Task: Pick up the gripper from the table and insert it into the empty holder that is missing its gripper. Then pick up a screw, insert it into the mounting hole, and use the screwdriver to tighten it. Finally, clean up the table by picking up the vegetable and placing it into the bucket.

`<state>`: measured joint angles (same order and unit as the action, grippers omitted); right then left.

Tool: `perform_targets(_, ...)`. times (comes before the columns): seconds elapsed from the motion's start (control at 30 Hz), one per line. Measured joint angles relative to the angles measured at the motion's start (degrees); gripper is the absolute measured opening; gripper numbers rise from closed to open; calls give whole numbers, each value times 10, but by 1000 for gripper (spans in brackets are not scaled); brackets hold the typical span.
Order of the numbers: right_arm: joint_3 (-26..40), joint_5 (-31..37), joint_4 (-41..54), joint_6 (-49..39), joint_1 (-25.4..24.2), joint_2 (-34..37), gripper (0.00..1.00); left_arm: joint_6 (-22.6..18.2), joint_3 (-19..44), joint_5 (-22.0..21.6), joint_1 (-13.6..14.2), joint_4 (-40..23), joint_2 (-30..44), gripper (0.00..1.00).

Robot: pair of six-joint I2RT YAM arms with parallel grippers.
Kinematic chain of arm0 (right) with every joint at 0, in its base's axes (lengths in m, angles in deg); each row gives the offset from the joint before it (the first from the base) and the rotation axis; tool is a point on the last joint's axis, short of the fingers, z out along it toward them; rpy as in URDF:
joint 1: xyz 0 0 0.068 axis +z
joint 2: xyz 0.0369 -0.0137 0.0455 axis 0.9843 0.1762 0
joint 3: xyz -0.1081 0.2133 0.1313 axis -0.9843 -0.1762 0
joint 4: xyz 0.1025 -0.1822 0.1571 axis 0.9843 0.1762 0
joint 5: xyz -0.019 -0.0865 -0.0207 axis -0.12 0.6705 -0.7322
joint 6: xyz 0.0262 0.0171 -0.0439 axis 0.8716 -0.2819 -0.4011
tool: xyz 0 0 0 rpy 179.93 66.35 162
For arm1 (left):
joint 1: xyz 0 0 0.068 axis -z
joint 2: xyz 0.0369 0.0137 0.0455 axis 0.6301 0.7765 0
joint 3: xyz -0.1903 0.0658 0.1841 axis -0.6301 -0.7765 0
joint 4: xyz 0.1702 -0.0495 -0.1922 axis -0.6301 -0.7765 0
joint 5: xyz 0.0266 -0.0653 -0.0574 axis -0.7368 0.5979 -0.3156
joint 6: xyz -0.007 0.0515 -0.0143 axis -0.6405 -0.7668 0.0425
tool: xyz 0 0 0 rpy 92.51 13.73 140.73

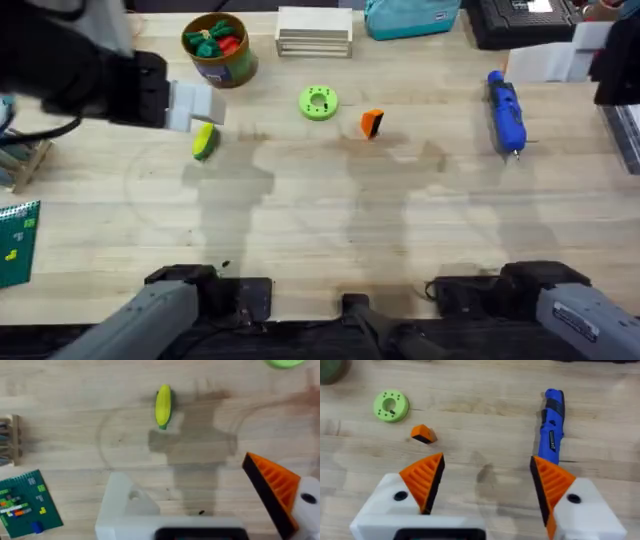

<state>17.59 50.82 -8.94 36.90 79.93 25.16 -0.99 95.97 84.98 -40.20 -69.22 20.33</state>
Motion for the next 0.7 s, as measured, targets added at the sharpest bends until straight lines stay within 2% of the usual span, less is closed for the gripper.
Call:
perform_targets(0.17,0,0,0,0,0,0,991,-20,0,3,-30,2,107,987)
perform_targets(0.27,0,0,0,0,0,0,992,-40,0,19,-47,16,161,986)
perform_targets(0.37,0,0,0,0,0,0,990,-53,-16,32,-65,76,197,986)
perform_targets(0.5,0,0,0,0,0,0,992,-62,-74,33,-92,160,225,986)
perform_targets(0.63,0,0,0,0,0,0,991,-65,-114,33,-116,202,264,985)
perform_targets(0.7,0,0,0,0,0,0,992,-74,-120,33,-134,231,310,985)
